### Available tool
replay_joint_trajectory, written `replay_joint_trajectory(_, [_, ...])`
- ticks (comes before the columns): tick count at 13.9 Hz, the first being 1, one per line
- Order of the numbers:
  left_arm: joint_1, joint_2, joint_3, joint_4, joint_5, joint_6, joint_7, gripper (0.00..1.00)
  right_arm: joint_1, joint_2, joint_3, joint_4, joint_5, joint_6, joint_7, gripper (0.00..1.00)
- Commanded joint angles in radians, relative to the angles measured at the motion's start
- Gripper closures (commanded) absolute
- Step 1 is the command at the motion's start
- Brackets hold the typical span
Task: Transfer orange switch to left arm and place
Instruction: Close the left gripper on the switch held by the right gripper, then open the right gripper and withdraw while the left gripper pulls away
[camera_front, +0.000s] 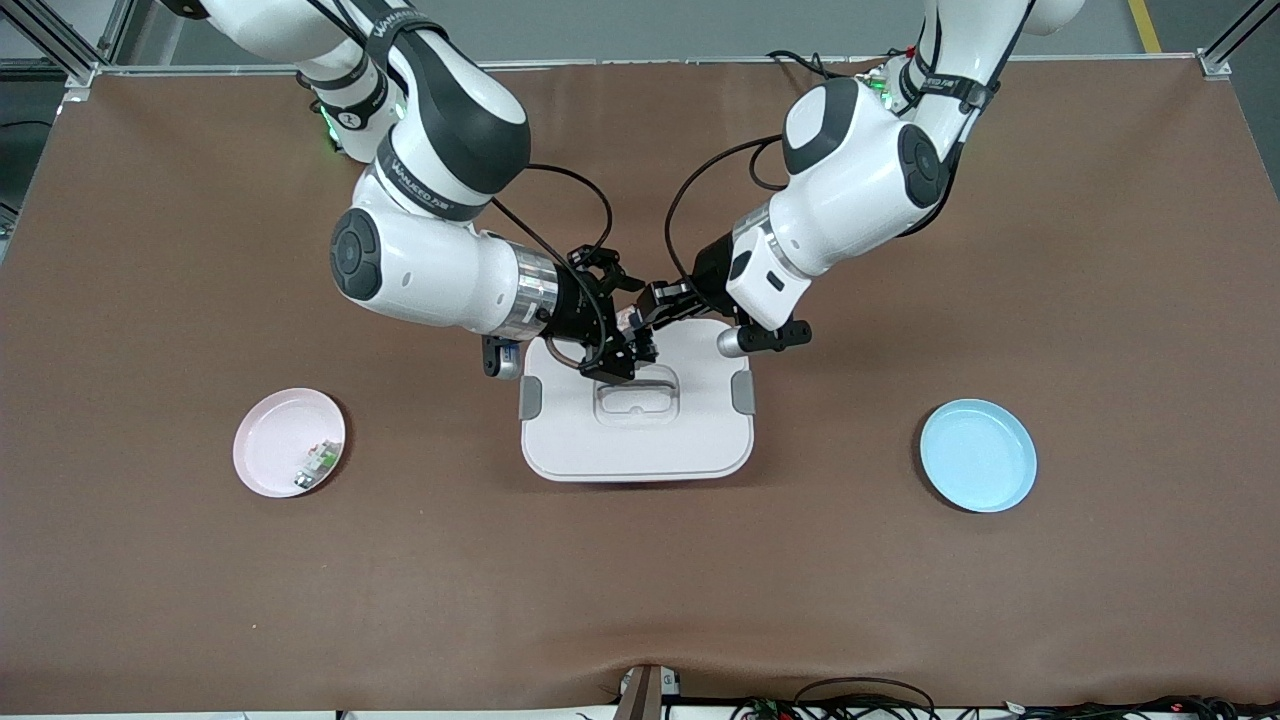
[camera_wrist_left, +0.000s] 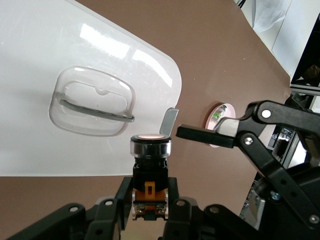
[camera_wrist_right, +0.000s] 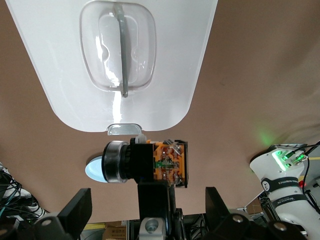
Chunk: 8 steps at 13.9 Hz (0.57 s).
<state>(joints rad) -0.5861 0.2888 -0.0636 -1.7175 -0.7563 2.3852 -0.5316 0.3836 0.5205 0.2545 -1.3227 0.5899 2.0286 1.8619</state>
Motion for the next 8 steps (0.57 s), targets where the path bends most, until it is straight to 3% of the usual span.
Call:
replay_joint_trajectory(1, [-0.003, -0.007, 0.001, -0.004, 0.009, 0.008, -0.018, 0.98, 0.000, -0.014, 0.000, -0.006, -0.007, -0.002, 0.022, 0.00])
replay_joint_trajectory(8, [0.000, -0.007, 0.001, -0.005, 0.009, 0.006, -0.016, 0.98, -0.011, -0.014, -0.003, -0.007, -0.073, -0.011, -0.050, 0.00])
